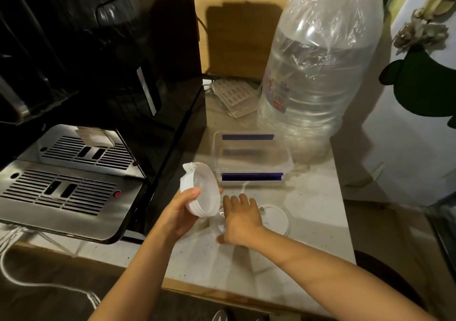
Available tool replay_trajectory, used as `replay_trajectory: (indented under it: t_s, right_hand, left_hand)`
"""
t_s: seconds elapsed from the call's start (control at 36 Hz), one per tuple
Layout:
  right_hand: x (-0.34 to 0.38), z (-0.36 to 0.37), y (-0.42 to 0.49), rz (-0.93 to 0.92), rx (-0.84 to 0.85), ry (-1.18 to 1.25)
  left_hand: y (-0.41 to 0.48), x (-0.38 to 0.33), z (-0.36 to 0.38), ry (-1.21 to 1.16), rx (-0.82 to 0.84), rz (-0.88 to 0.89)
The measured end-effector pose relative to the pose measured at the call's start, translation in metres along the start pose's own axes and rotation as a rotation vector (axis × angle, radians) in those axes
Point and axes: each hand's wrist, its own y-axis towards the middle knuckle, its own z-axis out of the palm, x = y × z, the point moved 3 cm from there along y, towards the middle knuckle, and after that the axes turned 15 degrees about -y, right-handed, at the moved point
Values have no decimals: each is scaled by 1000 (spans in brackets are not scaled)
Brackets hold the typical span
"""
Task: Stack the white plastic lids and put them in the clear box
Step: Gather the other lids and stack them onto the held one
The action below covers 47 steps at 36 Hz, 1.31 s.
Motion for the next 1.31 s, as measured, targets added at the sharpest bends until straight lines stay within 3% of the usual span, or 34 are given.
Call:
replay_trajectory:
  t_s: [0.28, 0.47, 0.75, 0.94, 1.31]
  right_hand:
    - [-52, -57, -19, 28, -170, 219]
    - [-85, -103, -42, -132, -277, 366]
    - [-71, -123, -62, -526, -423, 214]
    - [-72, -122, -64, -600, -382, 161]
    - [-75, -109, -58, -659, -339, 12]
  left_hand:
    - [6, -5, 6, -107, 36, -11]
    - [10, -4, 19, -133, 89, -53]
    - [17, 2, 53, -140, 339, -113]
    - [17, 4, 66, -130, 452, -189]
    - [17, 13, 70, -89, 417, -289]
